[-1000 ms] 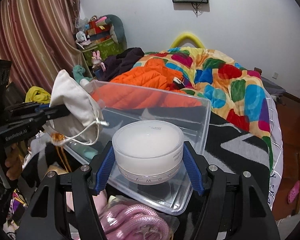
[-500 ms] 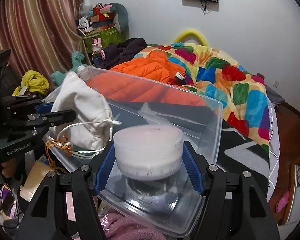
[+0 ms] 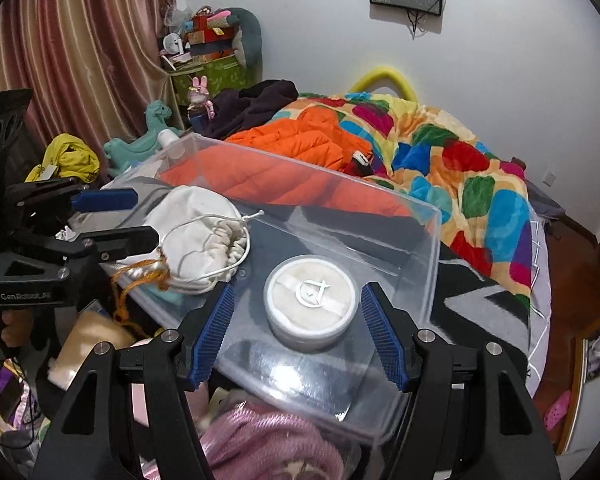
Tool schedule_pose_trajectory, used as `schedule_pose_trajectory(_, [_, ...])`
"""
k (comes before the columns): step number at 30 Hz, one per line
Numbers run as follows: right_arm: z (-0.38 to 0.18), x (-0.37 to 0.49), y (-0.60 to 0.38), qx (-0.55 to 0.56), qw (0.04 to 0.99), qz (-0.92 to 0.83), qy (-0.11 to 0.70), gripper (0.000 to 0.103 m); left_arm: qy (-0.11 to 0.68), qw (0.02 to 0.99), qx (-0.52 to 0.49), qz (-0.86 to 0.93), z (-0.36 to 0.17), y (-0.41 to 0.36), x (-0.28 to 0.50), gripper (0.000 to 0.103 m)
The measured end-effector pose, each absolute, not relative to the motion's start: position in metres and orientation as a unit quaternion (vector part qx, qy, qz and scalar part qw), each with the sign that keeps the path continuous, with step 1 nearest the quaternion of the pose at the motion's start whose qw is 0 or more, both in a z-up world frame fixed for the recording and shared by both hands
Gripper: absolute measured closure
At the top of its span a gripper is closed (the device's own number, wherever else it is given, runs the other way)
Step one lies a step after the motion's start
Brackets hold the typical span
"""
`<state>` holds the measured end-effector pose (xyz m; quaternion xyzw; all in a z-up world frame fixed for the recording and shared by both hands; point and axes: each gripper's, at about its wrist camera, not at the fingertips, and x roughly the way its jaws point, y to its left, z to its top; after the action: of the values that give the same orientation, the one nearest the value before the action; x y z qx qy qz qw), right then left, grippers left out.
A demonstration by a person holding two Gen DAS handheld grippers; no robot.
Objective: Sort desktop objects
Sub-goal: 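Open right tool to drop the container in the box while left tool releases the bag, then grasp the bagged pink rope with right tool while left tool grasps the beige jar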
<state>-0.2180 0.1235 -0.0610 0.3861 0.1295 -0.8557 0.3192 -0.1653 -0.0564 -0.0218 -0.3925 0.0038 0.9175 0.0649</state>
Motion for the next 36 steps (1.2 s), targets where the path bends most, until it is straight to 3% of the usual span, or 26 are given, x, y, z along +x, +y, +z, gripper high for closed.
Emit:
schedule_pose_trajectory(7, [-0.042,-0.194,0.139,0.366,0.319,-0.866,0.119,0.039,0.021,0.067,-0.37,0.927,0.002,-0.05,-0.134,0.028])
schedule_pose_trajectory(12, [-0.031,-0.175,0.154,0.341,0.305,-0.883,0.108,0.026,0.031,0.067,-0.361,0.93,0.009,-0.048,-0.113,0.024])
schedule_pose_trajectory(19, [-0.038,-0.162,0.165,0.355,0.303,-0.88,0.084,0.022,0.041,0.068,-0.368,0.926,0.003,-0.045,-0.092,0.022])
schedule_pose_trajectory(30, [-0.076,-0.128,0.151,0.369,0.285,-0.875,0.134,0.022,0.028,0.103,-0.402,0.909,-0.024,-0.039,-0.058,0.022])
schedule_pose_trajectory(36, [-0.079,-0.129,0.15,0.375,0.267,-0.881,0.106,0.015,0.053,0.098,-0.41,0.905,-0.042,-0.031,-0.056,0.022])
